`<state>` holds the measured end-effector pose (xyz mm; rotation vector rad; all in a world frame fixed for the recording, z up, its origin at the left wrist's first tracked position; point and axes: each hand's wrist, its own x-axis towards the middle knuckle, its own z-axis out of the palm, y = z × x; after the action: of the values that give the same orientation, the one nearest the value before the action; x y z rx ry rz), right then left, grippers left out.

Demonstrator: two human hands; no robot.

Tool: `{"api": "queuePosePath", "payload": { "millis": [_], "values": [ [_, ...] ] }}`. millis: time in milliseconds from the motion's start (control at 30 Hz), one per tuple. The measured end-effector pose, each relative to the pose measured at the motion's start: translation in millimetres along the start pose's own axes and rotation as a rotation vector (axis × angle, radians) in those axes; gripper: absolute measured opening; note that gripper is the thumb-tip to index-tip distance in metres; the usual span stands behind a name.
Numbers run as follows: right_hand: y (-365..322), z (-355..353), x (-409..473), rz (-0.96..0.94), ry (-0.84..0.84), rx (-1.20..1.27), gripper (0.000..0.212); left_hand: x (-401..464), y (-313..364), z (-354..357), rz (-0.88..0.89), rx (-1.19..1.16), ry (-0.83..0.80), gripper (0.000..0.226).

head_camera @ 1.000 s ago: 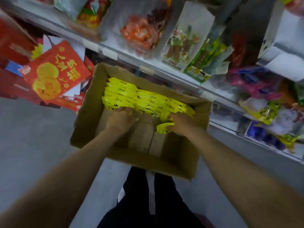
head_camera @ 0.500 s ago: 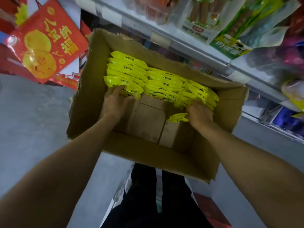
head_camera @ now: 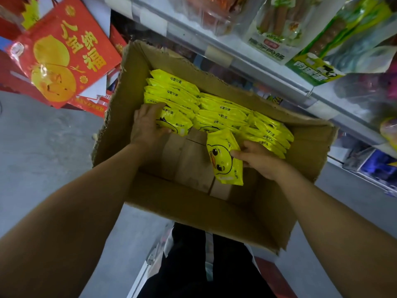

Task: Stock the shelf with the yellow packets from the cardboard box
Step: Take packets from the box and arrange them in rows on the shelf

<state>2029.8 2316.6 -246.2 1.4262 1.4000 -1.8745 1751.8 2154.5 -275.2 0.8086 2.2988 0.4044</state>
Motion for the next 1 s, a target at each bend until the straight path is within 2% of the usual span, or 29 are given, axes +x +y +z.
{"api": "queuePosePath", "payload": {
  "millis": [100,233,333,500,667,767,833,933,1000],
  "values": [
    [1.4,5.1,-0.4,0.028,0.007,0.124,0.015,9.4,-3.3,-3.2,-0.001,0.049,-0.038,0.076],
    [4.9,7.7,-3.1,0.056,0.022,0.177,0.016,10.0,-6.2,3.2,-0.006,0.197,-0.109,0.056],
    [6.1,7.3,-8.2,0.074,0.015,0.204,0.014,-0.6,-11.1,14.6,-0.095,0.23,-0.162,0.048],
    [4.5,5.5,-24.7,0.093,0.008,0.269,0.037,-24.2,-18.7,24.5,-0.214,0.02,-0.189,0.04],
    [-2.2,5.5,-54.0,0.075,0.028,0.412,0.019,-55.4,-5.8,18.7,-0.33,-0.513,-0.242,0.042],
    [-5.9,7.6,-72.9,0.058,0.08,0.486,0.024,-74.2,17.3,5.1,-0.313,-0.698,-0.328,0.02],
    [-7.7,9.2,-86.5,0.041,0.13,0.508,0.029,-84.7,36.1,-5.0,-0.262,-0.775,-0.402,0.013],
    [-12.2,7.5,-111.8,0.023,0.19,0.526,0.029,-104.5,65.3,-20.8,-0.182,-0.794,-0.458,0.013],
    [-14.7,2.8,-131.3,-0.009,0.208,0.562,0.04,-115.2,79.8,-25.2,-0.155,-0.817,-0.452,0.027]
  ]
}}
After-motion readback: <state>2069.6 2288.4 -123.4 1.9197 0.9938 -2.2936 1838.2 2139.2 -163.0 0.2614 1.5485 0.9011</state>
